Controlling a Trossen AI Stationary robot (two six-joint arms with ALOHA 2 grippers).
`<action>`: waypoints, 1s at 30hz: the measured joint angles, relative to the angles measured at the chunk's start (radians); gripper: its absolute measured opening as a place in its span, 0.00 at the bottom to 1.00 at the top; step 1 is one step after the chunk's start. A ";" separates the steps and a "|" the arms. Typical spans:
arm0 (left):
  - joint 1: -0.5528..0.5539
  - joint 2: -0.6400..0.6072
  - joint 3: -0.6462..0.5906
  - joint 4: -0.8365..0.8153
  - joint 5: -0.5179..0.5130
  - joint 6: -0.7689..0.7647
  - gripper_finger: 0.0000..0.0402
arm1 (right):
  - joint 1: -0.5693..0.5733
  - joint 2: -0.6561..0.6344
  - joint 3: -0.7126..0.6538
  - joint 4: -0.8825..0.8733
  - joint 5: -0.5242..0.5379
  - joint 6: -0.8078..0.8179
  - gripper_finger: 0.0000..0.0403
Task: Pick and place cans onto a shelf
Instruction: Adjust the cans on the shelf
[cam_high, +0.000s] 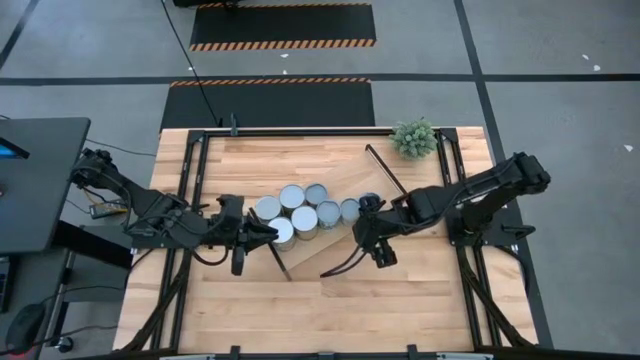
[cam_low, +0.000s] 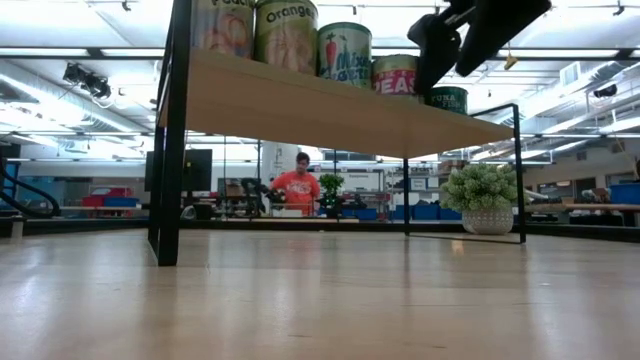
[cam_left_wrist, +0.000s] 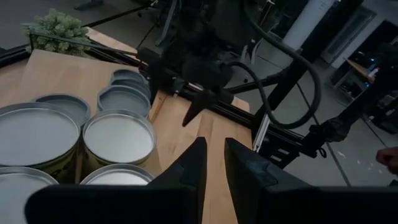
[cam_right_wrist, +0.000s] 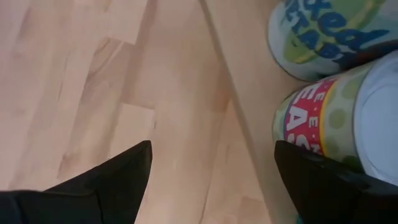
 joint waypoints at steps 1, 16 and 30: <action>0.000 0.000 0.000 0.000 0.000 -0.001 0.15 | -0.007 0.000 0.000 -0.001 0.000 -0.003 0.86; -0.008 0.000 0.000 0.000 0.039 -0.001 0.15 | -0.008 -0.042 0.000 -0.065 -0.057 0.074 0.86; -0.015 0.000 0.000 -0.024 0.040 -0.001 0.15 | -0.051 -0.049 0.000 -0.248 0.007 0.026 0.86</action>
